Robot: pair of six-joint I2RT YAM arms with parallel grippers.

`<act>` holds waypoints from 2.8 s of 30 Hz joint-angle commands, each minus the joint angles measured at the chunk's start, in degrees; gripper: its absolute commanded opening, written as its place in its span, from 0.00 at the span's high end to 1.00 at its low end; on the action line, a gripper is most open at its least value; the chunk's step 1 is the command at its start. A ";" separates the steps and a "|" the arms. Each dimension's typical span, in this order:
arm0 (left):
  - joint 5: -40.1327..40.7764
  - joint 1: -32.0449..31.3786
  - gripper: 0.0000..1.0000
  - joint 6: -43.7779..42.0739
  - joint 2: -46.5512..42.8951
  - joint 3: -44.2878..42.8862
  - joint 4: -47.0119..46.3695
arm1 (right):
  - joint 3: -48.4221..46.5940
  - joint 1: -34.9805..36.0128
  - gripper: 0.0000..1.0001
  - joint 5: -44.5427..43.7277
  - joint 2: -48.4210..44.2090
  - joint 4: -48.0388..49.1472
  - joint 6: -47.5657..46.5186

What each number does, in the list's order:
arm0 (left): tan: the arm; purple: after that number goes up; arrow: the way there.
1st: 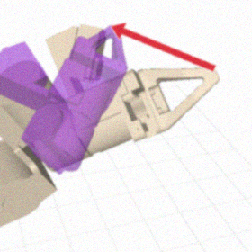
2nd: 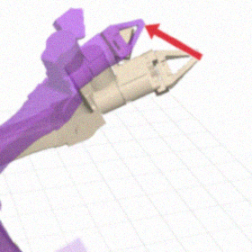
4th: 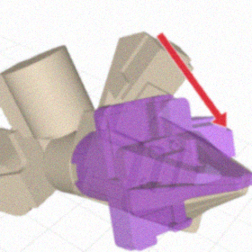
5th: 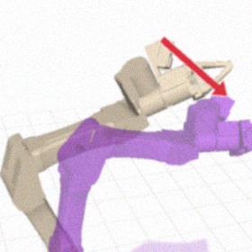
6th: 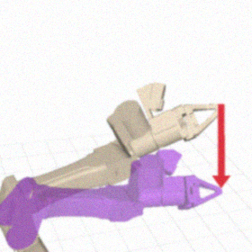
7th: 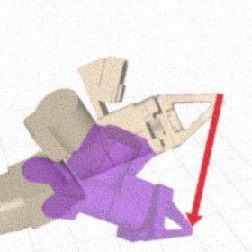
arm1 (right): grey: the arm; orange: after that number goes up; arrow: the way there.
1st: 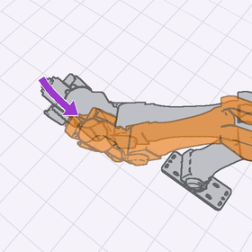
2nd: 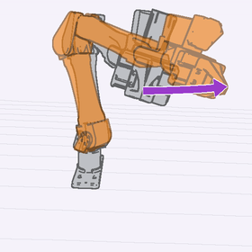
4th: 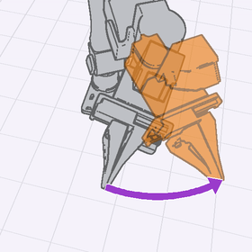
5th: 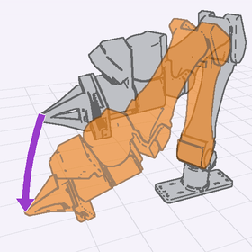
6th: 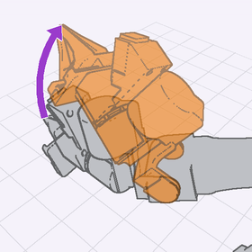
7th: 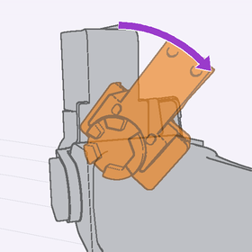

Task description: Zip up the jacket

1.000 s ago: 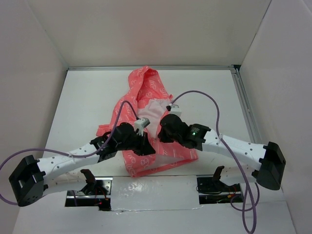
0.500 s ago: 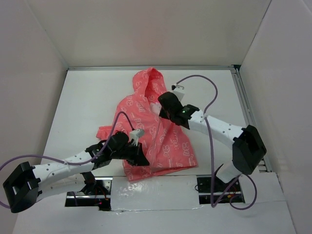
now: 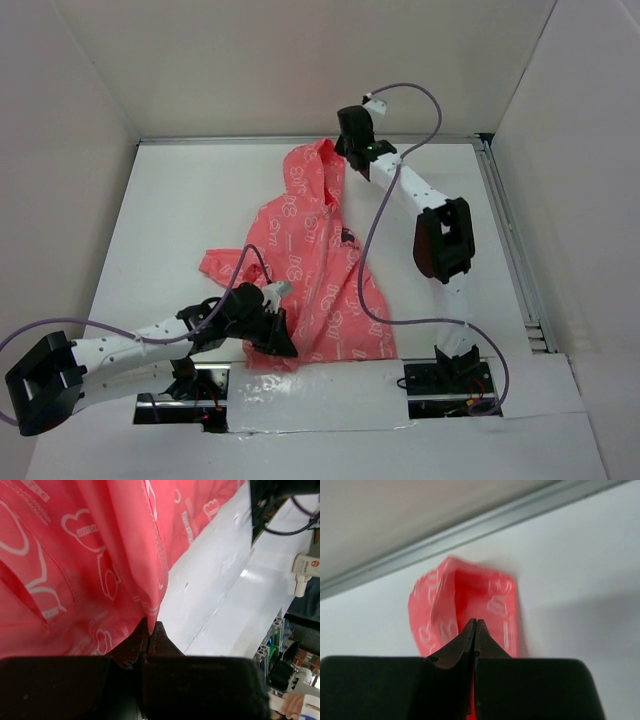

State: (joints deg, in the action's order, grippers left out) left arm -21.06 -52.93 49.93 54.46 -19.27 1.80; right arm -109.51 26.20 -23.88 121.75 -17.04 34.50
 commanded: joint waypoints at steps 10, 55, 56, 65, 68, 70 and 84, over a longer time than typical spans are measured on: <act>6.28 -0.86 0.01 2.37 -1.97 -10.60 19.09 | 4.09 -3.26 0.01 16.59 -9.98 7.26 -11.38; 18.25 35.26 1.00 -9.51 25.18 -40.59 19.90 | 46.41 14.57 1.00 0.94 -44.76 -8.53 -0.31; 18.33 35.78 1.00 -9.15 23.69 -38.59 20.08 | 45.54 18.15 1.00 1.03 -43.89 -9.06 -0.31; 16.59 43.95 1.00 -7.22 20.59 -28.56 19.56 | 35.87 31.46 0.92 15.41 -19.57 -2.24 -1.71; 16.05 46.15 1.00 -7.31 23.05 -27.40 18.50 | 34.98 32.69 0.70 15.63 -18.39 -0.37 -3.12; 15.79 47.65 1.00 -7.22 24.03 -27.49 18.24 | 37.07 33.83 0.20 14.92 -21.97 1.64 -4.52; 13.59 51.43 1.00 -8.97 30.00 -28.02 14.63 | 55.63 16.97 0.21 13.52 -40.38 7.46 -4.00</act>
State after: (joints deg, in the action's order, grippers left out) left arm -6.94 -1.98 42.09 84.07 -46.41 18.48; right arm -56.75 48.10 -9.45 79.61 -10.31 30.15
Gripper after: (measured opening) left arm 0.046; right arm 0.803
